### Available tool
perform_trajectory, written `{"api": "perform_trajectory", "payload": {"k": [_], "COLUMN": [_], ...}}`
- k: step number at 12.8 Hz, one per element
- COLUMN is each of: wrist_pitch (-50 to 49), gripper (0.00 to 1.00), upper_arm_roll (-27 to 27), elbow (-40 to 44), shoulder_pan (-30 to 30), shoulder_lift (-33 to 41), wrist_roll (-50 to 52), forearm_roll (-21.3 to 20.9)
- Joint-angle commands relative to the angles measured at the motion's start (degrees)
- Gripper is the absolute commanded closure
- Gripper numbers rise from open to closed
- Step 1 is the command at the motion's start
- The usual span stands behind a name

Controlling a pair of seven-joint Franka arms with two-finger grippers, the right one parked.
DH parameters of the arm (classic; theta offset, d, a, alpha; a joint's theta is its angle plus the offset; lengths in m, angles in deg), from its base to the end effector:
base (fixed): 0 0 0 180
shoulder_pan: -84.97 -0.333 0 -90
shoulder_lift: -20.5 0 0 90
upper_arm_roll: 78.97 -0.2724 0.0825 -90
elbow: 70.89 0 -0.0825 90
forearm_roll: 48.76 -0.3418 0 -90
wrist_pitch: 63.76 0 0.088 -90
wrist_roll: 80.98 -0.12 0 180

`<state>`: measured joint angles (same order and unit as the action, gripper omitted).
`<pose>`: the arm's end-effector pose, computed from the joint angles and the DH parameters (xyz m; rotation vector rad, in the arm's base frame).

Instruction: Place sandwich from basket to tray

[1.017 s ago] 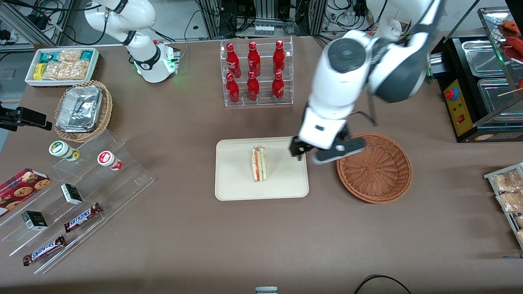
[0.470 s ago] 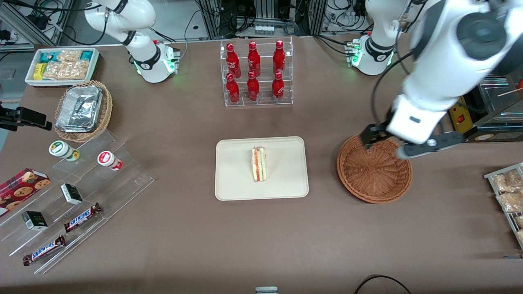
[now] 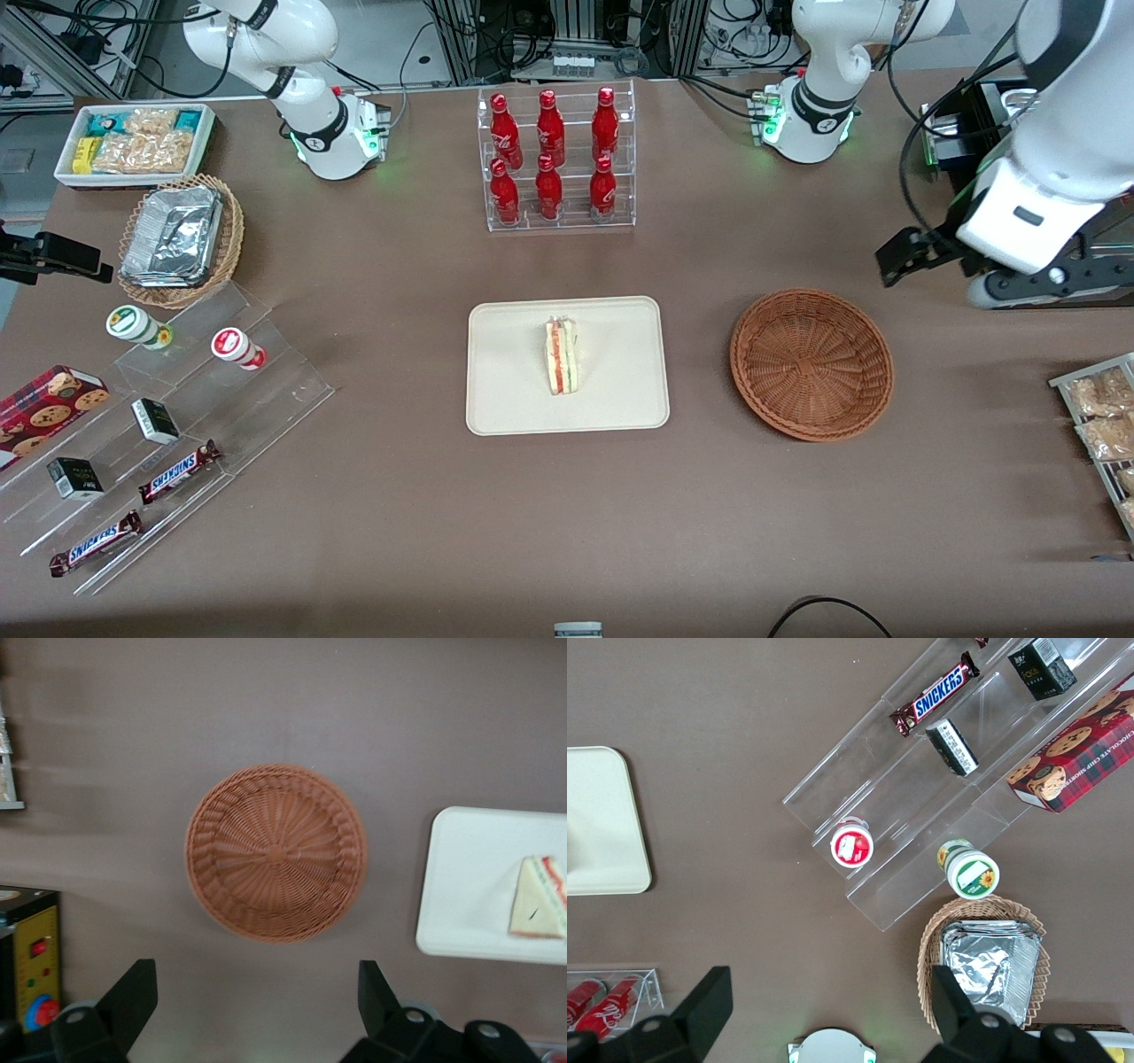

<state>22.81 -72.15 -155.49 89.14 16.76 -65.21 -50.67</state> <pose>0.5151 -0.0938 0.5694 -3.1067 -0.1322 0.0368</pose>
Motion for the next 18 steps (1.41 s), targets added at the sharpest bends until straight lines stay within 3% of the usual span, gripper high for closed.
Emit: {"api": "perform_trajectory", "payload": {"k": [1,8,11,18], "wrist_pitch": [-1.7,-3.1,-2.9,-3.4], "gripper": [0.00,0.00,0.00,0.00], "upper_arm_roll": [0.5,0.3,-8.4,-8.7], "elbow": [-1.9,-1.4,-1.3,-1.8], "shoulder_pan": [-2.3,-4.9,1.1,0.9], "shoulder_lift": [2.7,3.6,3.8,5.6], "wrist_roll": [-4.4,-11.5,-15.1,-14.6], "forearm_roll": [0.8,0.7,0.9,0.3]}}
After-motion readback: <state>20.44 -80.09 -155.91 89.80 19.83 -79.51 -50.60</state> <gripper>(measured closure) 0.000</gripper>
